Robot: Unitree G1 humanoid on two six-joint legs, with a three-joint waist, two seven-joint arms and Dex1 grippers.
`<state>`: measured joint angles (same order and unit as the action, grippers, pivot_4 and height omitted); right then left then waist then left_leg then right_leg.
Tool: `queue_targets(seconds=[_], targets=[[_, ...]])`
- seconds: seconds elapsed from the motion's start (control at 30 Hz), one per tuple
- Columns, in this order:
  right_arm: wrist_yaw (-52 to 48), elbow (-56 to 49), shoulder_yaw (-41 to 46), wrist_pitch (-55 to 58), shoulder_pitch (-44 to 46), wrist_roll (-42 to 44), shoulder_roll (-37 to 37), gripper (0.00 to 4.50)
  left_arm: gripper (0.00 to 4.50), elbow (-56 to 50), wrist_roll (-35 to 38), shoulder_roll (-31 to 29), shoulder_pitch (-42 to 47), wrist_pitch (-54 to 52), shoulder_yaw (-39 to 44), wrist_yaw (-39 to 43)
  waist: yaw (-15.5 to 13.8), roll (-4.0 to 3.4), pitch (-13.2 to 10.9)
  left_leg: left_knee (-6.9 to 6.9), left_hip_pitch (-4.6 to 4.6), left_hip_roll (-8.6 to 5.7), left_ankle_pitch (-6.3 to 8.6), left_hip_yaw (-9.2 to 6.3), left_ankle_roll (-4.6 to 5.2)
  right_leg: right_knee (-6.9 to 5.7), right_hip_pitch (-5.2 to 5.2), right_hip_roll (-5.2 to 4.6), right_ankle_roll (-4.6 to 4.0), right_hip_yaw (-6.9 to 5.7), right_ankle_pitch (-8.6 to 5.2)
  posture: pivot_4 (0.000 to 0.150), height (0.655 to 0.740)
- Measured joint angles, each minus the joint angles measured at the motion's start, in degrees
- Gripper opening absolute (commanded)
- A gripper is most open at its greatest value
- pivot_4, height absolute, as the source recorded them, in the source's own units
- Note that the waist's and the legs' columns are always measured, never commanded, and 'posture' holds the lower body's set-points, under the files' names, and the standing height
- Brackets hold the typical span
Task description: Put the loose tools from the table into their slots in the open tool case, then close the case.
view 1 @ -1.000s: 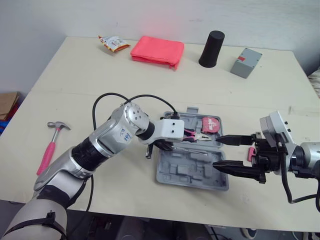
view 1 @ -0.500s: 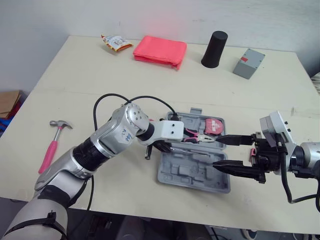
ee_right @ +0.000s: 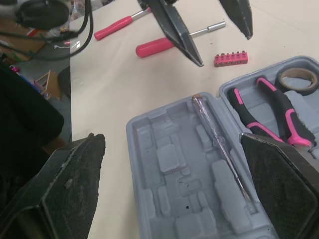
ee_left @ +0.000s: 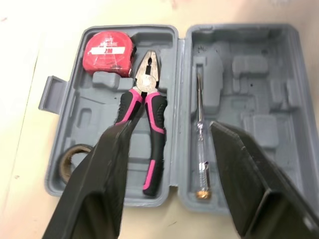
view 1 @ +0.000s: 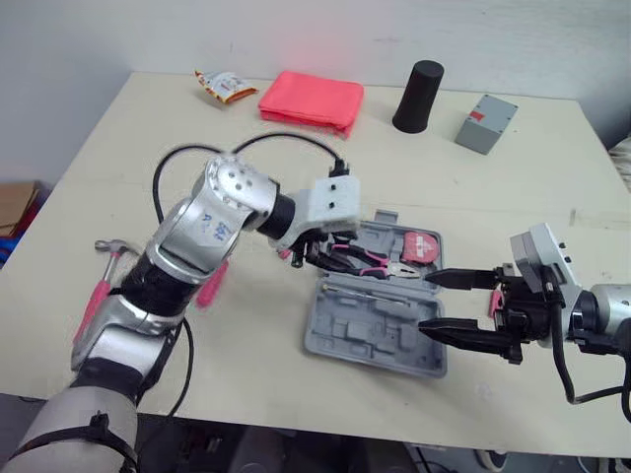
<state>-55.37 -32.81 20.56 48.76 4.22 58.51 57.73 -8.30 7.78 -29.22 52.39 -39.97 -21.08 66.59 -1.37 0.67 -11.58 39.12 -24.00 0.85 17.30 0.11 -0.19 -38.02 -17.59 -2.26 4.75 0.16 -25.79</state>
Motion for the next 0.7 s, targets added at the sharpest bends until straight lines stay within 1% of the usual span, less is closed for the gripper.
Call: queue_targets(seconds=[0.03, 0.07, 0.1, 0.2, 0.27, 0.37, 0.6, 0.7], targets=[[0.06, -0.05, 0.00, -0.04, 0.07, 0.00, -0.05, 4.50, 1.96, 0.61, 1.11, -0.03, -3.41, 3.45, 0.86, 0.36, 0.08, 0.00, 0.00, 0.00, 0.00, 0.00, 0.00, 0.01, 0.00, 0.00, 0.00, 0.00, 0.00, 0.01, 0.00, 0.150, 0.7361], [0.14, -0.04, 0.00, -0.04, 0.10, -0.01, -0.11, 4.50, 1.68, 1.95, 2.36, -0.01, -6.90, 7.22, 2.10, 1.19, 0.09, 0.00, 0.00, 0.01, 0.01, 0.01, 0.00, 0.02, 0.00, -0.01, 0.00, 0.01, 0.00, 0.00, 0.00, 0.150, 0.7361], [0.25, -0.03, 0.00, -0.04, 0.12, -0.02, -0.15, 4.50, 1.22, 3.55, 3.51, -0.03, -9.27, 9.53, 3.15, 1.88, -0.01, 0.00, 0.00, 0.02, -0.01, 0.02, 0.00, -0.01, 0.00, -0.01, -0.02, 0.02, 0.00, -0.06, 0.00, 0.150, 0.7361], [0.29, -0.02, -0.01, -0.05, 0.48, -0.02, -0.17, 4.50, 0.02, 7.13, 6.43, 1.56, -11.93, 13.77, 6.97, 2.27, -0.22, 0.00, 0.00, 0.06, -0.02, -0.01, 0.00, -0.02, 0.00, -0.05, -0.01, -0.05, 0.01, -0.08, 0.00, 0.150, 0.7361], [0.29, 0.02, -0.02, -0.07, 1.11, -0.02, -0.18, 4.50, 0.02, 8.66, 8.00, 2.44, -13.09, 16.53, 8.50, 2.94, -0.28, 0.00, 0.00, 0.07, -0.05, -0.07, 0.02, -0.03, 0.04, -0.01, 0.00, -0.10, 0.07, -0.08, 0.04, 0.150, 0.7361], [0.28, 0.16, -0.03, -0.07, 1.27, -0.03, -0.19, 4.50, 0.02, 11.23, 7.89, 4.24, -13.91, 19.54, 8.59, 2.61, -0.27, 0.00, 0.00, 0.07, -0.07, -0.11, 0.04, -0.01, 0.07, 0.02, -0.01, -0.11, 0.12, -0.08, 0.06, 0.150, 0.7361], [0.25, 0.95, -0.05, -0.07, 1.43, -0.20, -0.19, 4.50, 0.02, 18.55, 3.68, 5.62, -14.21, 25.52, 6.01, 0.69, -0.01, 0.00, 0.00, 0.07, -0.01, -0.06, 0.03, 0.05, 0.06, -0.01, -0.01, -0.06, 0.12, -0.04, 0.06, 0.150, 0.7361], [0.25, 1.03, -0.06, -0.07, 1.47, -0.21, -0.19, 4.50, 0.02, 20.14, 2.60, 6.12, -13.88, 27.04, 4.79, 0.61, -0.12, 0.00, 0.00, 0.07, -0.02, -0.06, 0.03, 0.05, 0.06, -0.01, -0.01, -0.08, 0.12, -0.04, 0.07, 0.150, 0.7361]])
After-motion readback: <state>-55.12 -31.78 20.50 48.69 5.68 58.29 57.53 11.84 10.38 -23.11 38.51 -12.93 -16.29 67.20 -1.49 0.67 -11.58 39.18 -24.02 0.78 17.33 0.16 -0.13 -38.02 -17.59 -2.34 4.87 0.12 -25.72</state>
